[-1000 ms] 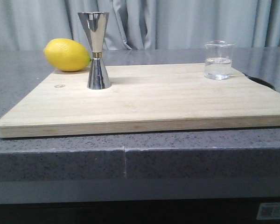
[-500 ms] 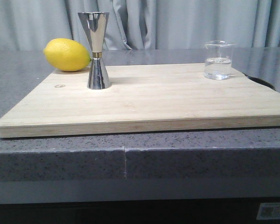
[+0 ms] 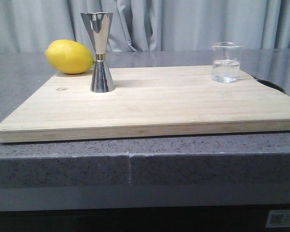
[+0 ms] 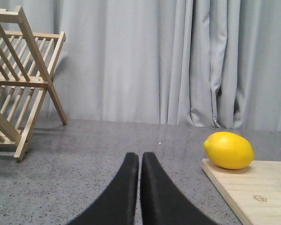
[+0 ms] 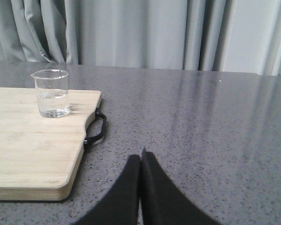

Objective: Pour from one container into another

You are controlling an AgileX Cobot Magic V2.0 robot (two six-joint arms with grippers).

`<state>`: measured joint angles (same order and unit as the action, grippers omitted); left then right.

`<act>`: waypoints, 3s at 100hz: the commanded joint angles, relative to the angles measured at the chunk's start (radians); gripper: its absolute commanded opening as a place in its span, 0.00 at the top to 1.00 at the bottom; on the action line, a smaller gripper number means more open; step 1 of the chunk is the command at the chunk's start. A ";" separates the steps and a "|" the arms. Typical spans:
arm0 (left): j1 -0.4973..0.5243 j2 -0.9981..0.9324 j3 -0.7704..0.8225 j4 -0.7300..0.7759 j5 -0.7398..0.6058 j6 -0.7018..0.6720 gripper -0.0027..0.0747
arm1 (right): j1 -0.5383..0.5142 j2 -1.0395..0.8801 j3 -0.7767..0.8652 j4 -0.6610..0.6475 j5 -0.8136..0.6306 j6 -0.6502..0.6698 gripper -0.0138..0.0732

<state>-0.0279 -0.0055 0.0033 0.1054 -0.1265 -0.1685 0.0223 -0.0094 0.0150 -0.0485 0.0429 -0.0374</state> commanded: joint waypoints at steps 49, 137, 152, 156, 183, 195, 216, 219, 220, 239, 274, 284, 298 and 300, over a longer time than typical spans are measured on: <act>-0.007 -0.023 0.029 -0.001 -0.070 -0.003 0.99 | -0.002 -0.019 0.007 -0.001 -0.178 -0.007 0.89; -0.007 -0.023 -0.011 -0.067 -0.115 -0.073 0.99 | -0.002 -0.014 -0.118 0.103 -0.208 -0.004 0.89; -0.036 -0.007 -0.107 -0.026 -0.066 -0.092 0.99 | -0.002 0.049 -0.241 0.103 -0.091 -0.004 0.89; -0.051 0.009 -0.149 -0.007 -0.050 -0.092 0.99 | -0.002 0.080 -0.281 0.103 -0.064 -0.004 0.89; -0.162 0.238 -0.553 -0.003 0.288 -0.092 0.99 | -0.002 0.359 -0.605 0.100 0.037 -0.004 0.89; -0.217 0.382 -0.752 -0.003 0.418 -0.091 0.99 | -0.002 0.486 -0.760 0.100 0.092 -0.004 0.89; -0.283 0.594 -0.966 -0.003 0.433 -0.089 0.99 | -0.002 0.658 -0.911 0.100 0.097 -0.004 0.89; -0.287 0.621 -0.982 -0.003 0.433 -0.089 0.99 | -0.002 0.677 -0.922 0.100 0.097 -0.004 0.89; -0.287 0.627 -0.985 -0.003 0.433 -0.089 0.99 | -0.002 0.686 -0.924 0.100 0.097 -0.004 0.89; -0.287 0.734 -1.019 -0.008 0.441 -0.081 0.99 | 0.000 0.794 -0.938 0.100 0.061 -0.004 0.89; -0.287 0.912 -1.019 0.024 0.458 0.099 0.99 | 0.020 0.901 -0.938 0.100 0.130 -0.004 0.89; -0.287 0.973 -1.019 0.024 0.461 0.132 0.99 | 0.020 0.928 -0.938 0.100 0.154 -0.006 0.88; -0.287 1.036 -1.019 0.021 0.469 0.132 0.90 | 0.020 0.945 -0.938 0.100 0.195 -0.006 0.74; -0.287 1.041 -1.019 0.021 0.469 0.132 0.87 | 0.020 0.949 -0.938 0.100 0.198 -0.006 0.70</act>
<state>-0.3058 1.0208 -0.9824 0.1249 0.4040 -0.0429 0.0439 0.9399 -0.8869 0.0533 0.2927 -0.0374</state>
